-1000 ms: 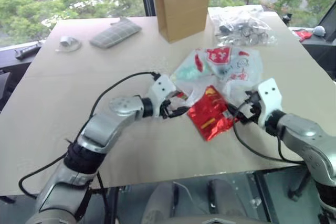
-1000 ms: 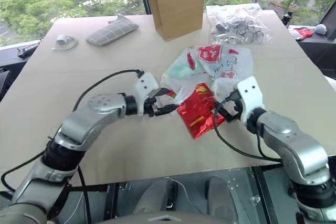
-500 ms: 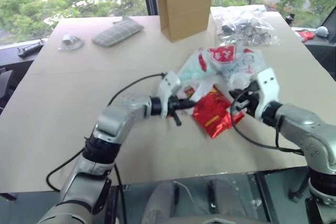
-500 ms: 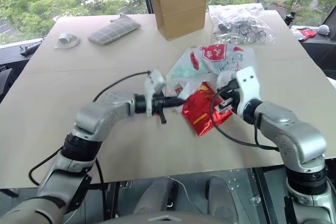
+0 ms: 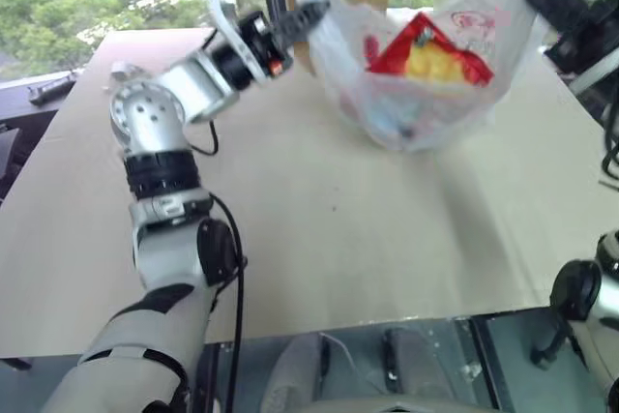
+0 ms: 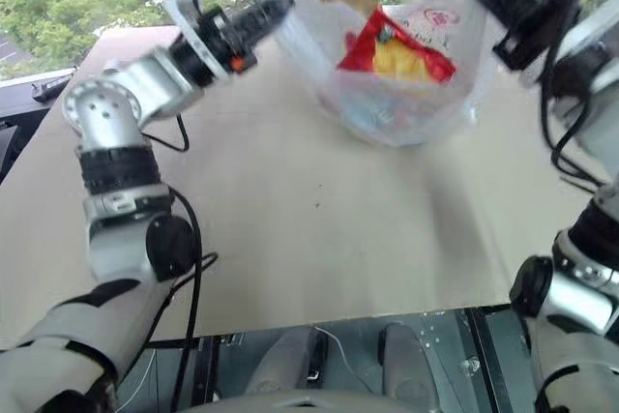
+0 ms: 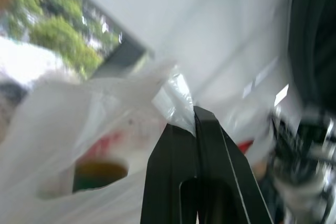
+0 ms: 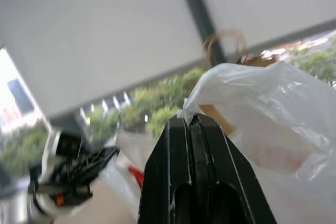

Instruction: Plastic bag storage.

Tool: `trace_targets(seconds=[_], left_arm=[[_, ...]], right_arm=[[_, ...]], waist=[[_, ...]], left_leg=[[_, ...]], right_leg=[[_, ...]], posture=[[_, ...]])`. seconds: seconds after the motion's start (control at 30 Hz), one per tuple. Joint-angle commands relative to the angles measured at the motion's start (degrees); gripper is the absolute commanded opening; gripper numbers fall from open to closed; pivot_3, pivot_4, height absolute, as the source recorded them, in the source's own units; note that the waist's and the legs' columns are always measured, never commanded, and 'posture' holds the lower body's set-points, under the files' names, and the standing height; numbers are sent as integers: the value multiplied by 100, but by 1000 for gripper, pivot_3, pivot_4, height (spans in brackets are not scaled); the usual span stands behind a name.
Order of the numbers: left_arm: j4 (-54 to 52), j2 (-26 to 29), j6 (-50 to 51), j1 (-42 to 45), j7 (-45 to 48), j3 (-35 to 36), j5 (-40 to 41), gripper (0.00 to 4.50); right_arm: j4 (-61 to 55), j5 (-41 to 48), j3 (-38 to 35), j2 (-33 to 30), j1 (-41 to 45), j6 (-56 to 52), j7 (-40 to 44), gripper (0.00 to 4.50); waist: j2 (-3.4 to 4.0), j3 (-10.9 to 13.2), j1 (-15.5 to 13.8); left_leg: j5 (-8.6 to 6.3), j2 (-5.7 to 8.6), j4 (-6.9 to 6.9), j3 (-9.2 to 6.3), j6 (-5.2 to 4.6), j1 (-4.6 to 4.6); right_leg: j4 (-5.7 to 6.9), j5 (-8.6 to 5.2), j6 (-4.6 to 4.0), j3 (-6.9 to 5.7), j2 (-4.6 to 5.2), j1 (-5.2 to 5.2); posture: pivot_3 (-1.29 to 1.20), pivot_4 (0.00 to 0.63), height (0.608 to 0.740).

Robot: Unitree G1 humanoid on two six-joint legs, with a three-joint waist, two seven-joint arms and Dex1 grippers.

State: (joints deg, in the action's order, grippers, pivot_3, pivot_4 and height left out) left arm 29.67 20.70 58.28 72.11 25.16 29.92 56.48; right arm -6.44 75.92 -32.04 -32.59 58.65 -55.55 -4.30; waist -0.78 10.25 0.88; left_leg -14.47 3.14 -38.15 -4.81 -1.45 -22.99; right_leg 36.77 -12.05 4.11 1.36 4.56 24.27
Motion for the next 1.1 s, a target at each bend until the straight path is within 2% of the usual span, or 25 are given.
trace_targets(seconds=[0.03,0.13,0.2,0.23,0.3,0.37,0.43,0.53,0.6,0.63,0.7,0.73,0.77,0.83,0.87,0.9,0.93,1.0,1.07,1.1], left_arm=[[682,293,-576,500,-104,475,71,0],[1435,407,-1178,882,-132,533,-177,0],[1496,342,-1258,928,188,87,-531,0],[1709,370,-1548,1155,466,-40,-719,0],[2410,476,-2164,1706,435,191,-780,0],[2793,516,-2452,2032,746,23,-1059,0],[3137,411,-2673,2218,919,-126,-1312,0],[3348,45,-3155,2382,1496,-556,-1813,0],[3782,69,-3500,2668,992,-127,-1648,0],[3882,36,-3573,2687,1023,-232,-1810,0],[3824,-173,-3632,2564,1600,-760,-2305,0],[3927,-159,-3787,2681,1413,-531,-2174,0],[4112,-56,-4045,2890,866,-41,-1838,0],[4005,-473,-3807,2676,1482,-760,-2460,0],[4061,-473,-4005,2843,1357,-578,-2377,0],[4210,-286,-4375,3197,755,34,-1912,0],[4293,-140,-4608,3431,474,424,-1649,0],[4195,-541,-4330,3036,1187,-466,-2486,0],[4041,-792,-4367,2627,1784,-1069,-3035,0],[4176,-568,-4596,2913,1125,-405,-2516,0]], right_arm=[[711,-79,-276,-413,542,413,-45,40],[1281,-499,-129,-660,717,617,218,40],[1600,-788,86,-741,746,635,405,40],[1857,-1063,222,-852,955,811,641,40],[2365,-1283,219,-976,1469,1077,820,40],[2548,-1745,524,-1144,1715,1275,1245,40],[3040,-1973,437,-1218,2122,1600,1314,40],[2858,-2766,1242,-1366,1813,1685,2106,40],[3570,-2732,751,-1396,2477,2019,1755,40],[3675,-2779,737,-1358,2578,1993,1743,40],[2803,-3019,1605,-1213,1858,1355,2266,40],[2622,-3023,1606,-1163,1771,1308,2352,40],[3068,-2968,1184,-1188,2202,1575,1986,40],[2409,-3205,1844,-1131,1614,1135,2406,40],[2645,-3183,1593,-1124,1834,1232,2265,40],[3175,-3274,1249,-1214,2335,1661,1898,40],[3203,-3506,1306,-1361,2423,1836,2047,40],[2401,-3595,1924,-1298,1558,1295,2586,40],[2000,-3470,1873,-1152,1161,1086,2693,40],[2542,-3539,1464,-1218,1783,1479,2322,40]], waist=[[0,0,1],[-2,-1,16],[-2,0,17],[-2,0,18],[4,16,19],[5,17,19],[5,17,27],[5,16,11],[6,18,22],[5,24,22],[6,28,24],[7,27,34],[7,27,65],[7,36,120],[8,36,117],[9,38,125],[9,77,135],[8,82,121],[2,69,129],[5,69,140]], left_leg=[[0,1,6,3,0,-5],[0,2,3,9,0,-70],[0,2,-8,17,0,-102],[1,10,-7,27,-1,-113],[1,19,-12,37,-2,-126],[3,28,-23,33,-2,-168],[3,30,-15,38,-2,-177],[2,35,-5,41,-3,-178],[1,37,-8,44,-6,-179],[1,40,-14,47,-7,-181],[3,43,-15,44,-9,-182],[3,40,-15,46,-9,-181],[3,33,-15,45,-9,-180],[3,32,-19,40,-10,-188],[3,36,-19,41,-11,-181],[3,36,-20,38,-11,-180],[3,41,-26,40,-12,-183],[13,51,-34,48,-25,-224],[13,51,-27,48,-25,-205],[12,52,-15,64,-26,-179]], right_leg=[[-2,0,0,3,1,7],[7,1,1,9,2,76],[21,1,1,15,6,109],[20,1,2,21,15,124],[25,2,3,27,18,141],[32,8,12,25,17,184],[25,7,12,23,17,193],[16,7,13,9,20,180],[13,7,13,8,24,177],[15,10,18,12,28,180],[16,11,20,20,34,192],[20,11,20,20,29,192],[26,11,20,17,23,190],[46,12,22,35,34,206],[64,11,23,33,37,201],[62,11,23,29,36,195],[63,11,24,31,37,196],[73,18,37,50,56,254],[86,17,35,20,46,231],[78,18,35,15,53,216]], posture=[[0,150,740],[0,150,740],[0,150,740],[0,150,740],[0,150,740],[0,150,740],[0,150,740],[0,150,740],[0,150,740],[0,150,740],[0,150,740],[0,150,740],[0,150,740],[0,150,740],[0,150,740],[0,150,740],[0,150,740],[0,150,740],[0,150,740],[0,150,740]])
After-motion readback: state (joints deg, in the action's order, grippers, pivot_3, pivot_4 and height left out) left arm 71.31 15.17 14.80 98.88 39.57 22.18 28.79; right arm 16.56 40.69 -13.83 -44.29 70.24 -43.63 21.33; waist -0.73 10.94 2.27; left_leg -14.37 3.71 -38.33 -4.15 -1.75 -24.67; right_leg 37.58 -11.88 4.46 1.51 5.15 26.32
